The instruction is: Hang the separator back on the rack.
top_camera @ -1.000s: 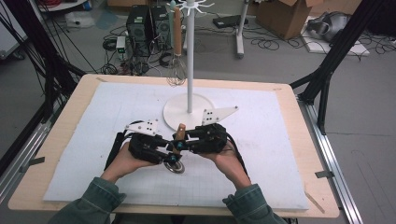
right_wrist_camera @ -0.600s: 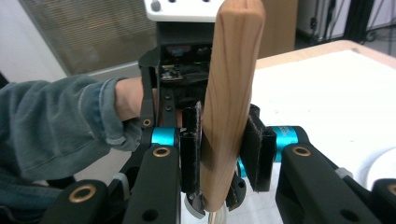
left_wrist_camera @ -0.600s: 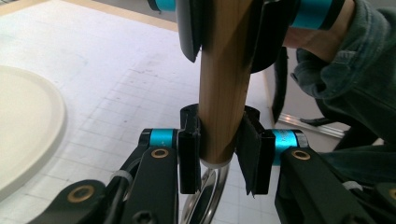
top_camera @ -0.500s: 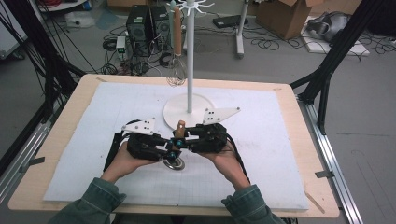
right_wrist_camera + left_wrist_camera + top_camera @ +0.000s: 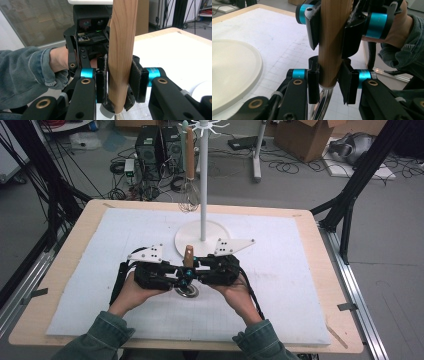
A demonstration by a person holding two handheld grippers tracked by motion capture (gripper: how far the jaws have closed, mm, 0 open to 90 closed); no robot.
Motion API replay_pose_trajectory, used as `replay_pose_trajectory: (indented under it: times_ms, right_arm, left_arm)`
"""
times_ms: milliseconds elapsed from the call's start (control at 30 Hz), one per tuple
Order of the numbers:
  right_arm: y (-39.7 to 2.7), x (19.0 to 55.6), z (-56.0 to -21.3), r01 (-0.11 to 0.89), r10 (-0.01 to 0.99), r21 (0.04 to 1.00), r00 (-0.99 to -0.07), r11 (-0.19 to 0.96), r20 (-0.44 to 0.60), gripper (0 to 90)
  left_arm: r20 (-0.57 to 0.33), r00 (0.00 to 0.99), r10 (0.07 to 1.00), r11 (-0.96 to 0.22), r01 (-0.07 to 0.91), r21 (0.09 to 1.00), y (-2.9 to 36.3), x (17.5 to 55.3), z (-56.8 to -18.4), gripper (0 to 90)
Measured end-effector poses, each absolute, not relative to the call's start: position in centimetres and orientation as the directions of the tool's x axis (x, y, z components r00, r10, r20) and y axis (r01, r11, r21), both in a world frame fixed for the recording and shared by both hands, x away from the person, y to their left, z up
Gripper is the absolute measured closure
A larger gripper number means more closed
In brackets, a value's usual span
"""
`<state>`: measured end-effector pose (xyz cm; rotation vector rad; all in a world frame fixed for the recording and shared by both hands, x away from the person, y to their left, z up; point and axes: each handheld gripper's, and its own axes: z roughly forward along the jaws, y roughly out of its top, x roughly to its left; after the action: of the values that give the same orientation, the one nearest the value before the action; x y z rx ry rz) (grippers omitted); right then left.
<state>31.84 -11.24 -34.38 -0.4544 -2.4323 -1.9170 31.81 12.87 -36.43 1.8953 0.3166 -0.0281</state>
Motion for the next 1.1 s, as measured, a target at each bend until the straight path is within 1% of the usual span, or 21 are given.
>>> replay_pose_trajectory:
  times_ms: [300, 633, 867, 1100]
  right_arm:
    - [-11.2, 32.0, -34.5, 0.241, 0.216, 0.950, -0.956, 0.200, 0.197, 72.5]
    - [-11.5, 32.2, -34.3, 0.250, 0.211, 0.946, -0.955, 0.204, 0.207, 72.6]
    - [-12.0, 32.5, -34.0, 0.249, 0.213, 0.948, -0.955, 0.197, 0.207, 72.6]
    - [-12.4, 32.8, -33.7, 0.245, 0.214, 0.944, -0.956, 0.221, 0.199, 72.6]
  left_arm:
    - [-0.161, 0.965, 0.209, -0.308, 0.221, 0.925, 13.0, 31.7, -36.5, 70.7]
    - [-0.134, 0.965, 0.227, -0.330, 0.206, 0.921, 13.3, 31.5, -36.1, 61.0]
    - [-0.116, 0.960, 0.256, -0.332, 0.200, 0.922, 14.1, 31.2, -35.8, 56.4]
    - [-0.112, 0.950, 0.293, -0.328, 0.209, 0.921, 15.1, 31.0, -35.5, 50.1]
